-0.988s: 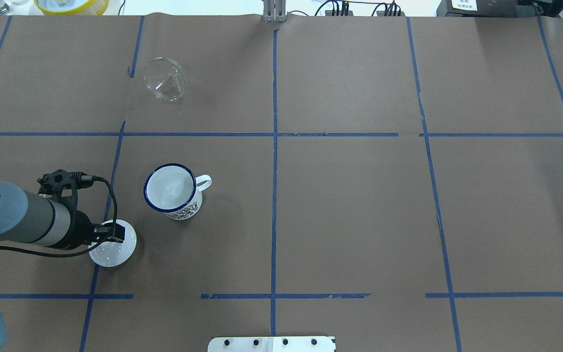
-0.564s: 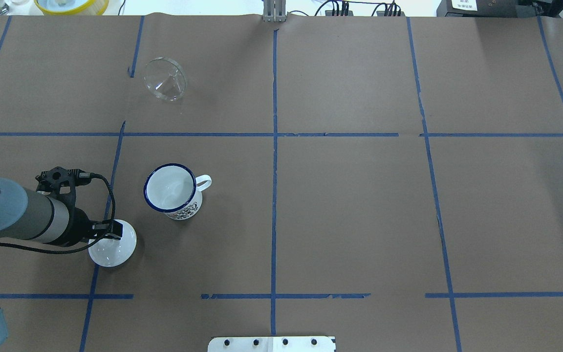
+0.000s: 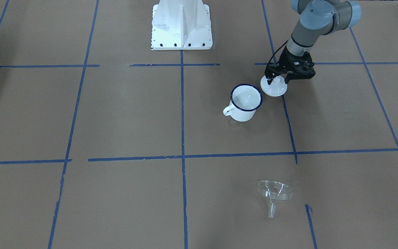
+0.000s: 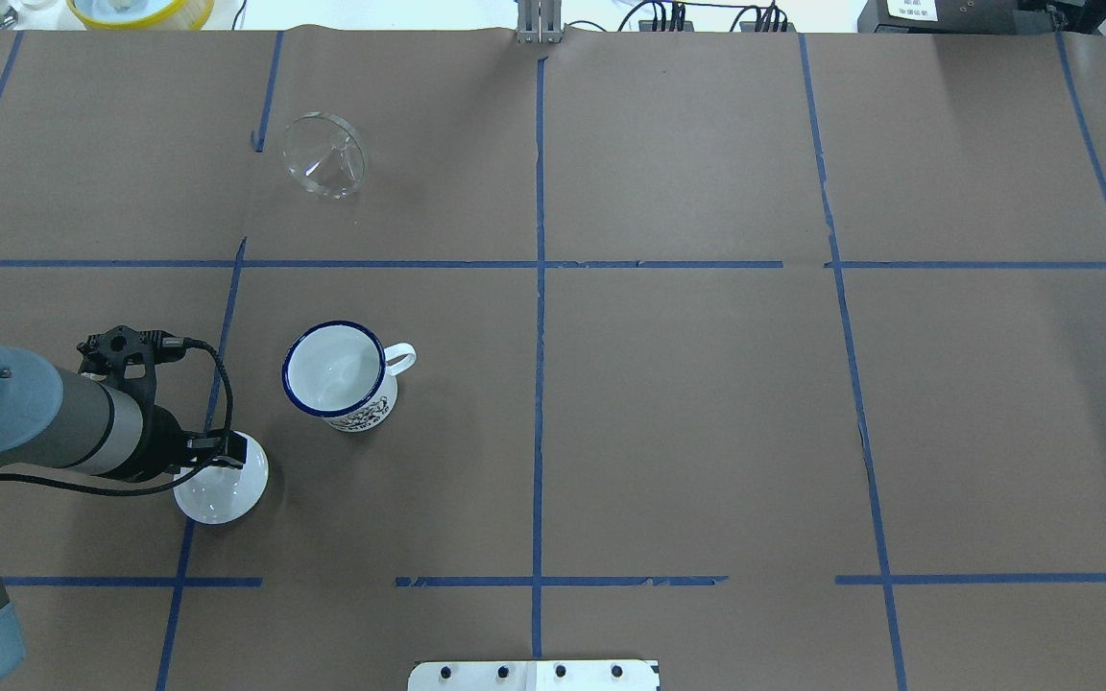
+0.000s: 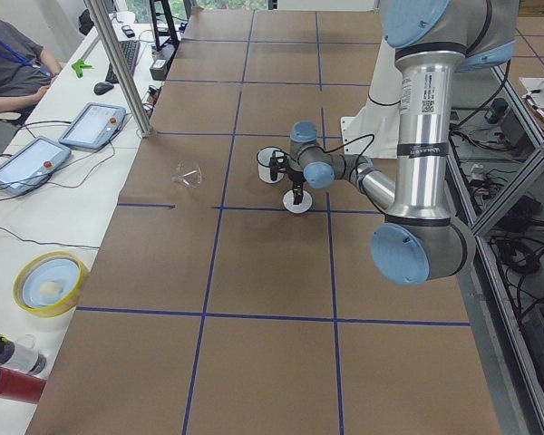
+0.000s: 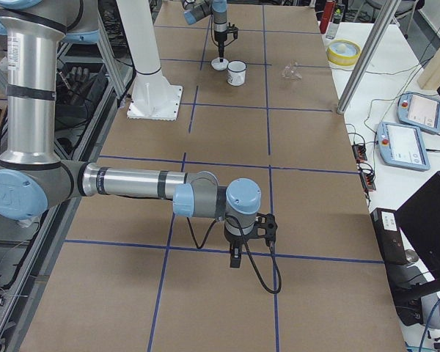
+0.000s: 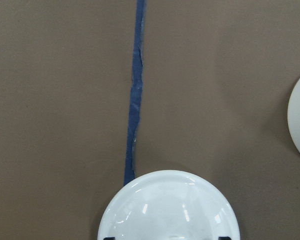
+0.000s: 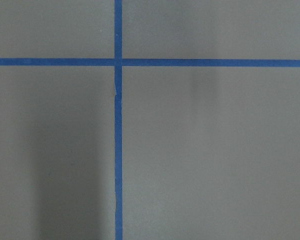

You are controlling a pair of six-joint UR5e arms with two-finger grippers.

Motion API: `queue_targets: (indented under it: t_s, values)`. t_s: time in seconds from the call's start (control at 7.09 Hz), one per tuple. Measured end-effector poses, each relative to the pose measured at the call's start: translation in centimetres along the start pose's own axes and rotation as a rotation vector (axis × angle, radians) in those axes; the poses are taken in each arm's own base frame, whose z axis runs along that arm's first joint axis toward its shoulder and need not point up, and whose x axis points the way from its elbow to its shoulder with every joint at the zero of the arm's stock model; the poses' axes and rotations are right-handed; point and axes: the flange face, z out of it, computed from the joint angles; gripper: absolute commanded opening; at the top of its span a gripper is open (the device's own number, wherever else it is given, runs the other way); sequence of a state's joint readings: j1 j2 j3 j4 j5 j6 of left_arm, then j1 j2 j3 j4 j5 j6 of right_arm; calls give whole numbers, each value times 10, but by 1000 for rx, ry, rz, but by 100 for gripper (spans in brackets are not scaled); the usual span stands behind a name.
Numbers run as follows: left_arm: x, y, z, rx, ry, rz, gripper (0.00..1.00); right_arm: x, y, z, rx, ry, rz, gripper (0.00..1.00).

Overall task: Remove funnel from cup
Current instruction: 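Lift the white funnel with the left gripper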

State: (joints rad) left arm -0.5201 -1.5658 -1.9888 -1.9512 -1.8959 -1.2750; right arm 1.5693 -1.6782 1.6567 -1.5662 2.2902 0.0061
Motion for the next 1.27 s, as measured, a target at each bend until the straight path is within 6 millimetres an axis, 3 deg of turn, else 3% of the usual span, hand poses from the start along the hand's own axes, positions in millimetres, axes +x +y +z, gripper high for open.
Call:
queue_targets:
  t_s: [0.56,0.71,0.99,1.13,1.27]
  values:
    - [-1,0,-2,2,1,-5,72,0,0,0,0,0,0,100]
    - [-1,0,-3,2,2,-6,57,0,0,0,0,0,0,100]
    - [0,1,-5,3,5,-8,11,0,0,0,0,0,0,100]
    - [0,0,-5,4,6,-10,0,0,0,0,0,0,0,100]
    - [0,0,-6,5,6,-10,0,0,0,0,0,0,0,100]
